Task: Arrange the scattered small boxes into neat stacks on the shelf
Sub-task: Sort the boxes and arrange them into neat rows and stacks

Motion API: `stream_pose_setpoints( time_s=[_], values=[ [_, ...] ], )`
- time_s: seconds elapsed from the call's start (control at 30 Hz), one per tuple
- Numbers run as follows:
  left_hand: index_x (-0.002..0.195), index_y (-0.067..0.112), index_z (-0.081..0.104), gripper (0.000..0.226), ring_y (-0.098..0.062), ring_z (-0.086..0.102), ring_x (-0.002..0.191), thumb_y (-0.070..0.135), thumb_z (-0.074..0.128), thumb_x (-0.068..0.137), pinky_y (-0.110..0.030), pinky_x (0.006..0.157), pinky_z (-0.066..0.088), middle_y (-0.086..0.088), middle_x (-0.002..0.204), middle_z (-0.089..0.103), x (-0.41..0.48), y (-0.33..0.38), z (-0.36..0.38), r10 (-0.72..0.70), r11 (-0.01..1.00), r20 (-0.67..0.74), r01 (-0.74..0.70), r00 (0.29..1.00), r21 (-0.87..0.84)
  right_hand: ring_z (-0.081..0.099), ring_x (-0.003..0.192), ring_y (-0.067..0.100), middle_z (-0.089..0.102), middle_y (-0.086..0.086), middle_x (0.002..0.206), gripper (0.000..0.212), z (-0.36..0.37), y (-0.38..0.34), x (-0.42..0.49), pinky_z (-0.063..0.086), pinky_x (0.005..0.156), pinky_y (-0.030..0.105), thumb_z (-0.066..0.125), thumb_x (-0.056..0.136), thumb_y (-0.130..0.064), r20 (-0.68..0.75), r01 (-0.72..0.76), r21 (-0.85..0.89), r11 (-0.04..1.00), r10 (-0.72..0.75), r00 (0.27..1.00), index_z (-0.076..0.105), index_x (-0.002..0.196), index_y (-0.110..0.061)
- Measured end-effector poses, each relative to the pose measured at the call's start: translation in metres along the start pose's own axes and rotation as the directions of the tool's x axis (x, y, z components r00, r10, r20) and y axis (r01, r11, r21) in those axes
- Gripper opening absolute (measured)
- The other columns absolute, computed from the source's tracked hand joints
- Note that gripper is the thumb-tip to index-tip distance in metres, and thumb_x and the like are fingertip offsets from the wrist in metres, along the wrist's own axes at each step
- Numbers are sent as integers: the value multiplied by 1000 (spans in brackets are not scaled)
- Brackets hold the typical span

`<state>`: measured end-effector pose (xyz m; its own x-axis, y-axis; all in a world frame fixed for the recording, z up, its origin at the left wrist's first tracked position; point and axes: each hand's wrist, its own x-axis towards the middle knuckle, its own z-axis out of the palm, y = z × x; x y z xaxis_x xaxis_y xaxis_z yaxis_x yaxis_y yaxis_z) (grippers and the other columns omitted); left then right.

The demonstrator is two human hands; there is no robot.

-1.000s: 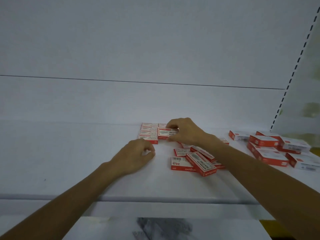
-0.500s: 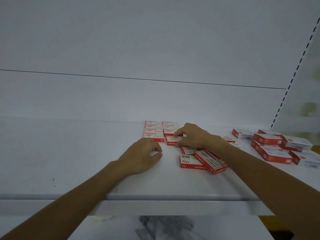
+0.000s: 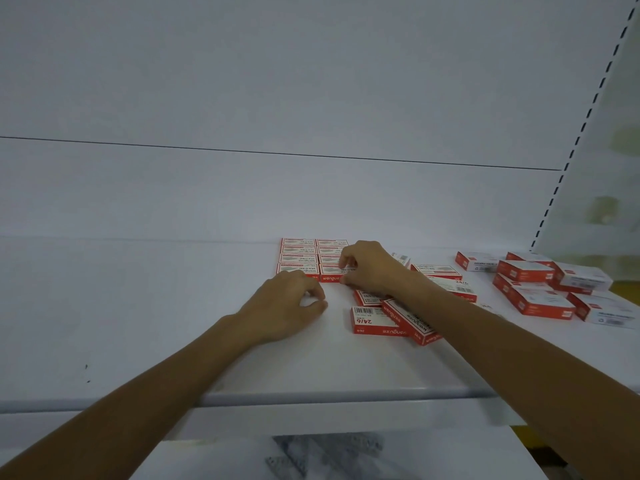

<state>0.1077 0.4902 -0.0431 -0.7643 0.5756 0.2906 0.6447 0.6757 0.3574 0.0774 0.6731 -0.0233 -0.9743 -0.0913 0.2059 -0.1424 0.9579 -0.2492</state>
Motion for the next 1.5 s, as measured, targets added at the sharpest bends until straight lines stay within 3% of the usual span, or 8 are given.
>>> stream_pose_setpoints(
  time_s=[0.27, 0.4, 0.57, 0.73, 0.83, 1.0, 1.27, 1.5],
  values=[
    [108, 20, 63, 29, -9, 53, 101, 40, 55, 87, -21, 86, 41, 6, 113, 60, -1, 6, 3, -51, 992, 18, 53, 999, -117, 54, 93, 16, 60, 4, 110, 28, -3, 3, 1, 47, 81, 30, 70, 78, -24, 16, -11, 15, 1000, 11, 1000, 62, 103, -12],
    [126, 28, 50, 63, -5, 46, 102, 61, 60, 73, -25, 93, 43, 12, 124, 53, -3, 24, 5, -54, 994, 136, 65, 989, -83, 55, 106, 16, 59, 4, 119, 35, -17, 15, -13, 44, 89, 27, 63, 84, -29, -3, 36, 84, 996, -36, 999, 60, 115, -12],
    [142, 34, 22, 90, -13, 44, 118, 65, 62, 68, -34, 102, 42, 10, 146, 36, 4, 50, 13, -87, 992, 229, 106, 969, -71, 54, 95, 14, 63, 6, 115, 24, -43, 55, -31, 46, 89, 29, 52, 91, -22, -132, -81, 37, 996, 85, 988, 63, 110, -10],
    [147, 32, 9, 109, -19, 24, 140, 73, 62, 60, -41, 112, 29, 5, 155, 15, 15, 57, 25, -82, 996, 204, 84, 976, -4, 50, 121, 21, 52, 6, 136, 35, -56, 91, -51, 38, 101, 33, 43, 95, -19, 7, -219, -41, 975, 219, 976, 53, 128, -13],
    [144, 41, 12, 107, -19, 26, 139, 76, 62, 57, -41, 112, 30, 5, 154, 22, 21, 60, 25, -76, 995, 193, 86, 978, -45, 46, 126, 20, 46, 4, 142, 38, -59, 103, -60, 36, 101, 31, 40, 97, -23, 103, -270, -14, 963, 270, 957, 48, 134, -16],
    [140, 50, 18, 90, -17, 34, 134, 80, 49, 61, -38, 105, 33, 8, 148, 34, 30, 70, 34, -65, 997, 211, 57, 975, 47, 49, 122, 18, 49, 4, 139, 38, -56, 114, -64, 35, 87, 23, 41, 97, -28, 89, -242, 98, 965, 233, 968, 49, 133, -18],
    [137, 54, 22, 91, -22, 40, 127, 84, 43, 54, -36, 98, 37, 1, 140, 39, 41, 83, 42, -146, 988, 185, 134, 972, 76, 53, 99, 13, 58, 7, 121, 35, -62, 133, -62, 39, 78, 18, 65, 85, -23, -112, -136, 172, 976, 157, 981, 60, 118, -12],
    [140, 48, 21, 85, -23, 41, 128, 80, 46, 65, -38, 100, 37, -1, 140, 40, 57, 107, 56, -163, 981, 145, 145, 976, 128, 50, 93, 8, 61, 7, 117, 24, -69, 143, -61, 36, 63, 5, 59, 89, -14, -256, -54, 187, 981, 102, 961, 61, 112, -10]
  ],
)
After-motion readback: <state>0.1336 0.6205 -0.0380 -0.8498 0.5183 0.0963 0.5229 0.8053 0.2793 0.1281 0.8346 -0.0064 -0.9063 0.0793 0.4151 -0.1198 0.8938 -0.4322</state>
